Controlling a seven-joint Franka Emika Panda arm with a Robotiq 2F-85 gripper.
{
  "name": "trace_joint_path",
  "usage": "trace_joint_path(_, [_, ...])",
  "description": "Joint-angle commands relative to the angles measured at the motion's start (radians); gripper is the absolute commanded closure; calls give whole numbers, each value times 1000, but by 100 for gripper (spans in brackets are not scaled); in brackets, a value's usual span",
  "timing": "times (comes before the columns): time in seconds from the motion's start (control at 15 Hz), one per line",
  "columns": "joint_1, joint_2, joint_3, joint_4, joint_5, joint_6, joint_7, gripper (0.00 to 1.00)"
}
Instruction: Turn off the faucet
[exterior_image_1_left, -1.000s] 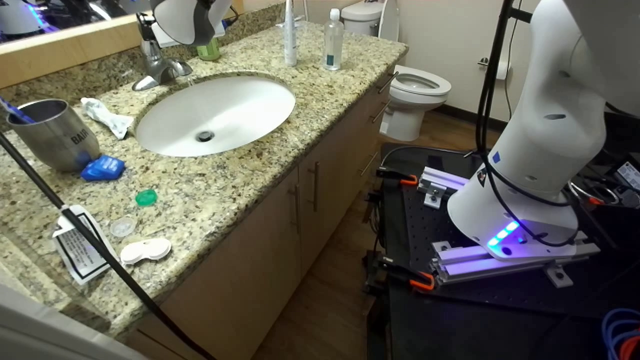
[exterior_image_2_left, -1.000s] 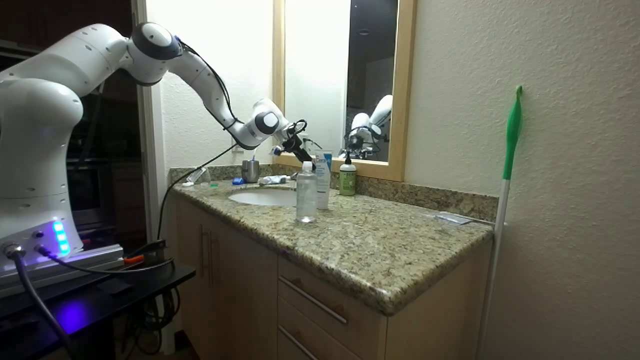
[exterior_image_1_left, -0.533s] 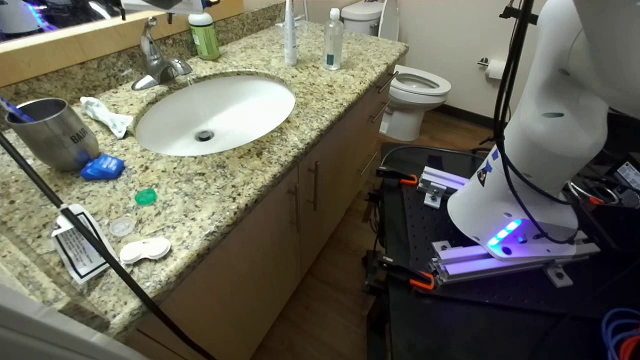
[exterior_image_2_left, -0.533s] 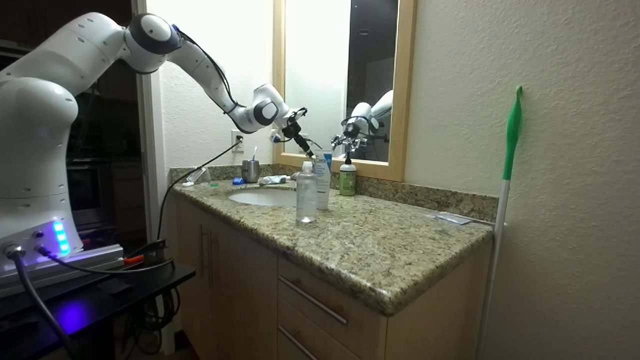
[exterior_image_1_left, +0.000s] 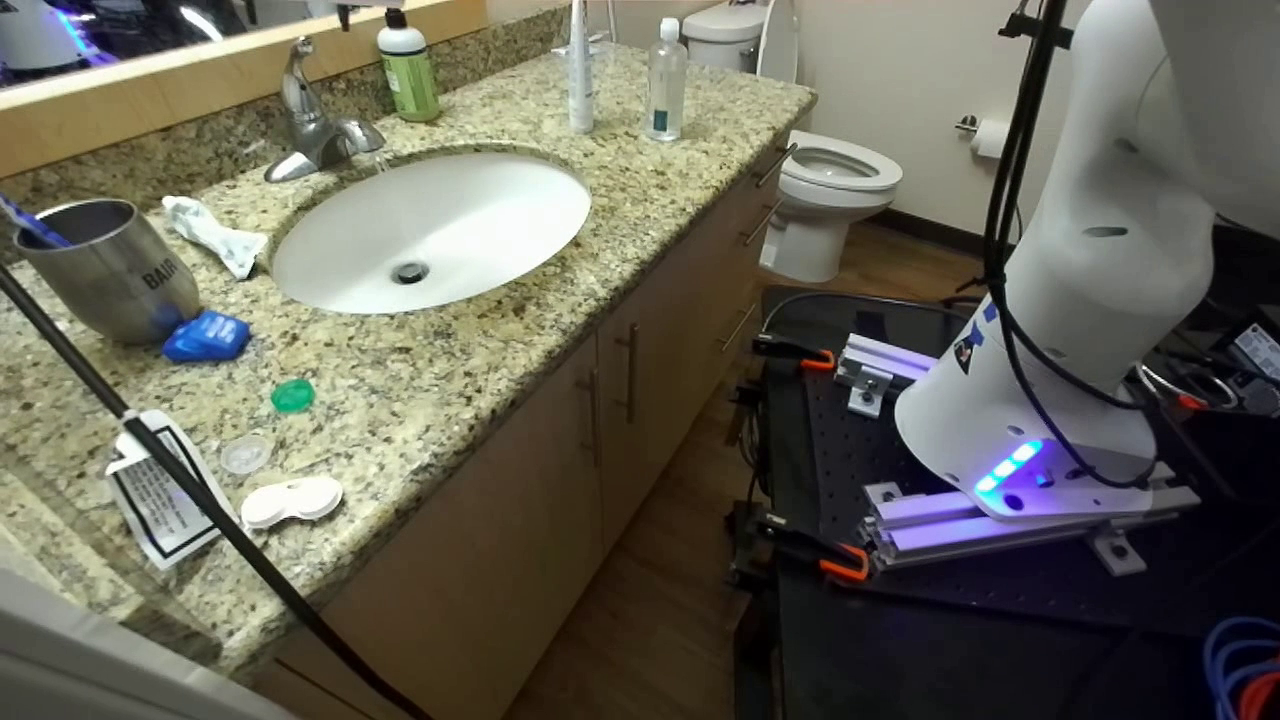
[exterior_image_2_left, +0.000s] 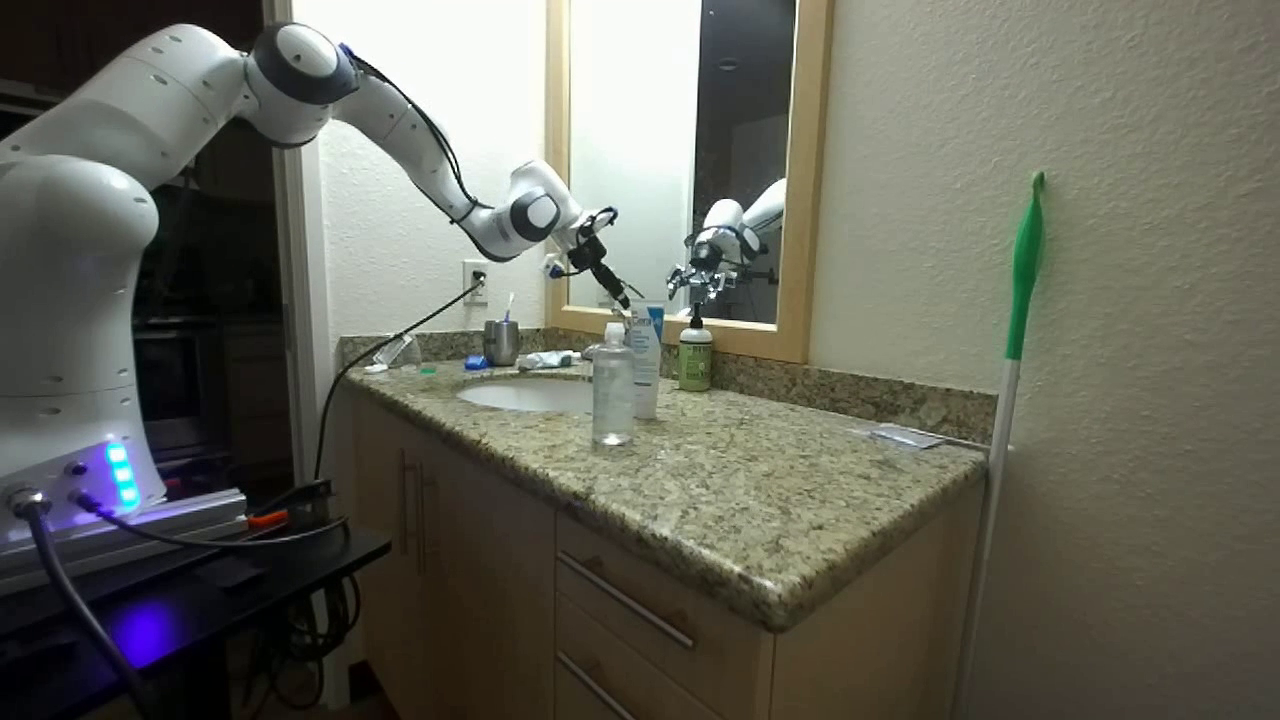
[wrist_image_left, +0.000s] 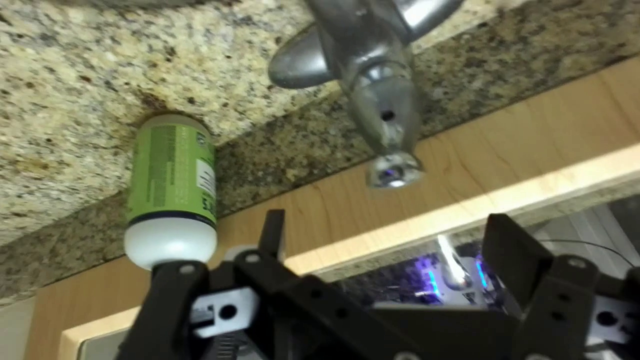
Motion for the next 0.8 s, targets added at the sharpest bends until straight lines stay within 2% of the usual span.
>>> trace_joint_path(0.0, [6, 15, -22, 2, -24, -20, 19, 0])
trace_joint_path(0.13, [22, 43, -58, 3, -44, -25, 44, 0])
trace_joint_path(0.33, [30, 48, -66, 8, -47, -27, 49, 0])
trace_joint_path(0.47, [17, 49, -46, 11, -40, -92, 36, 0])
trace_joint_path(0.73, [-6, 41, -15, 2, -42, -130, 10, 0])
